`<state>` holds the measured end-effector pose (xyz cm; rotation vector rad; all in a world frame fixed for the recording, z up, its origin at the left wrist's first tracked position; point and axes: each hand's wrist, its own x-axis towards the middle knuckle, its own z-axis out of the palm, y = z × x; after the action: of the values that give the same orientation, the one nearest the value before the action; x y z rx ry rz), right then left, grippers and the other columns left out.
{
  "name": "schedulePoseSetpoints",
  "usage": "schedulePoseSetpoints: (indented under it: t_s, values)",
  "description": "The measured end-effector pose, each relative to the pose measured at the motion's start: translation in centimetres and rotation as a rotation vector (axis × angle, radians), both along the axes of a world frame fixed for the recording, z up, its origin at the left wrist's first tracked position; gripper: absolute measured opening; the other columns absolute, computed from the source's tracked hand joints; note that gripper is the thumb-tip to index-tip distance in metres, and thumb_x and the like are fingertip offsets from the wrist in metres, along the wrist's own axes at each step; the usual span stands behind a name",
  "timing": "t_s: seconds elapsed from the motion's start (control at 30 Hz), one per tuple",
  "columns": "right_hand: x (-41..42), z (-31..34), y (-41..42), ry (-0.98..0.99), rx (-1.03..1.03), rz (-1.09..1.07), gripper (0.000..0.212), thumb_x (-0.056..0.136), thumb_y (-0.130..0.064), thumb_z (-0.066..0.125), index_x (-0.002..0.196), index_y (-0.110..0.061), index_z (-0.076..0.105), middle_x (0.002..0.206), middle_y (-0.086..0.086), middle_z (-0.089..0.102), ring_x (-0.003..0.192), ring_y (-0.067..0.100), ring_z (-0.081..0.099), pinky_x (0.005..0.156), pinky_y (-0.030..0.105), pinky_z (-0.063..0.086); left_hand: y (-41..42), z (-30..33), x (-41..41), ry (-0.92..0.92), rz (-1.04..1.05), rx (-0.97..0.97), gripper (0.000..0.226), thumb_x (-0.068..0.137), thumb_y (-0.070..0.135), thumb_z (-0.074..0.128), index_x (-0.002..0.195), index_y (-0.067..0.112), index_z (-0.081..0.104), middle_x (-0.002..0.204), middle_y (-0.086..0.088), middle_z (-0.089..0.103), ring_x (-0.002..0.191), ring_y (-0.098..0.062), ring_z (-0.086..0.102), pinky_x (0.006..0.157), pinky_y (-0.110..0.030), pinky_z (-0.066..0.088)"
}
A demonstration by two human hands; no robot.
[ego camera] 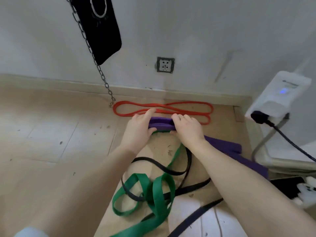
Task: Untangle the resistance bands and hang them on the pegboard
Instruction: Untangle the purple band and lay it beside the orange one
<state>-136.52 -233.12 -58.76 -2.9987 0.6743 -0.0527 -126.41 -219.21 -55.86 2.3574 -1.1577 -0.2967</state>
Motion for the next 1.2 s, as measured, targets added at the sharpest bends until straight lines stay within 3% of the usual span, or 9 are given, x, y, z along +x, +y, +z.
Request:
schedulePoseSetpoints:
  t_s: [0.17,0.3,0.37,0.5,0.63,0.77,0.87,1.03,1.2]
  values:
    - [7.3,-8.9,-0.9,0.125,0.051,-0.041,0.052,0.087,-0.04,0.059,0.128,-0.014,0.039,0.128,0.007,0.054,0.116,0.027,0.049,0.094,0.036,0.039,-2.2,-9.4,6.3,0.001,0.117,0.061,0.035,0.093,0.021,0.049,0.128,0.015,0.051,0.127,-0.004,0.056,0.118,-0.025,0.044,0.101,-0.036,0.035]
    - [8.8,-10.8,0.2,0.121,0.385,-0.073,0.09,0.081,-0.049,0.064,0.148,-0.017,0.014,0.153,0.01,0.026,0.14,0.028,0.027,0.116,0.043,0.017,-1.3,-13.0,10.7,-0.005,0.281,0.059,0.026,0.092,0.015,0.05,0.117,0.009,0.055,0.118,-0.01,0.055,0.107,-0.031,0.048,0.093,-0.04,0.041]
    - [6.6,-11.2,0.1,0.057,0.439,-0.118,0.077,0.086,-0.046,0.058,0.147,-0.017,0.022,0.154,0.008,0.023,0.14,0.026,0.025,0.114,0.043,0.021,-0.2,-14.5,12.1,0.01,0.302,0.079,0.021,0.09,0.011,0.052,0.11,0.007,0.057,0.114,-0.012,0.055,0.101,-0.033,0.051,0.088,-0.045,0.044]
    - [-0.4,-12.2,-1.3,0.076,0.303,-0.176,0.05,0.084,-0.045,0.061,0.122,-0.014,0.053,0.13,0.006,0.048,0.119,0.025,0.047,0.097,0.037,0.039,0.0,-16.1,11.8,0.019,0.273,0.241,0.017,0.092,0.013,0.05,0.107,0.008,0.056,0.106,-0.013,0.058,0.094,-0.033,0.052,0.077,-0.044,0.046]
    - [-3.2,-12.9,-0.8,0.377,0.258,-0.071,0.063,0.087,-0.055,0.051,0.136,-0.017,0.037,0.133,0.001,0.049,0.122,0.021,0.049,0.099,0.033,0.037,-1.0,-16.7,11.0,0.023,0.322,0.343,0.013,0.094,0.01,0.045,0.105,0.008,0.051,0.103,-0.015,0.059,0.092,-0.035,0.053,0.073,-0.043,0.046]
    - [-2.4,-13.1,0.0,0.308,0.216,-0.099,0.04,0.097,-0.016,0.043,0.136,-0.016,0.034,0.132,0.005,0.05,0.114,0.022,0.055,0.085,0.032,0.047,-1.2,-16.5,10.8,-0.042,0.299,0.432,0.026,0.093,0.004,0.041,0.119,0.006,0.043,0.113,-0.018,0.056,0.101,-0.038,0.052,0.08,-0.044,0.042]
    - [-1.6,-11.9,-2.0,0.174,0.25,-0.219,0.042,0.096,-0.007,0.04,0.137,-0.017,0.039,0.129,0.006,0.051,0.109,0.026,0.056,0.078,0.036,0.047,-1.2,-16.3,10.6,-0.102,0.275,0.454,0.045,0.091,0.001,0.039,0.135,0.011,0.036,0.123,-0.016,0.051,0.111,-0.038,0.046,0.092,-0.044,0.04]
    - [-0.8,-12.5,-4.5,0.241,0.385,-0.199,0.033,0.099,-0.024,0.04,0.129,-0.017,0.05,0.131,0.006,0.045,0.113,0.026,0.046,0.085,0.04,0.045,-1.4,-16.4,10.2,-0.077,0.298,0.495,0.039,0.091,0.001,0.038,0.128,0.012,0.043,0.122,-0.015,0.048,0.11,-0.037,0.044,0.095,-0.045,0.037]
    - [0.3,-13.4,-3.0,0.211,0.402,-0.231,0.044,0.098,-0.033,0.041,0.139,-0.019,0.037,0.132,0.008,0.047,0.119,0.027,0.044,0.086,0.039,0.049,-1.3,-16.4,10.0,-0.065,0.314,0.491,0.039,0.091,0.004,0.039,0.129,0.012,0.043,0.124,-0.016,0.046,0.113,-0.037,0.043,0.095,-0.044,0.036]
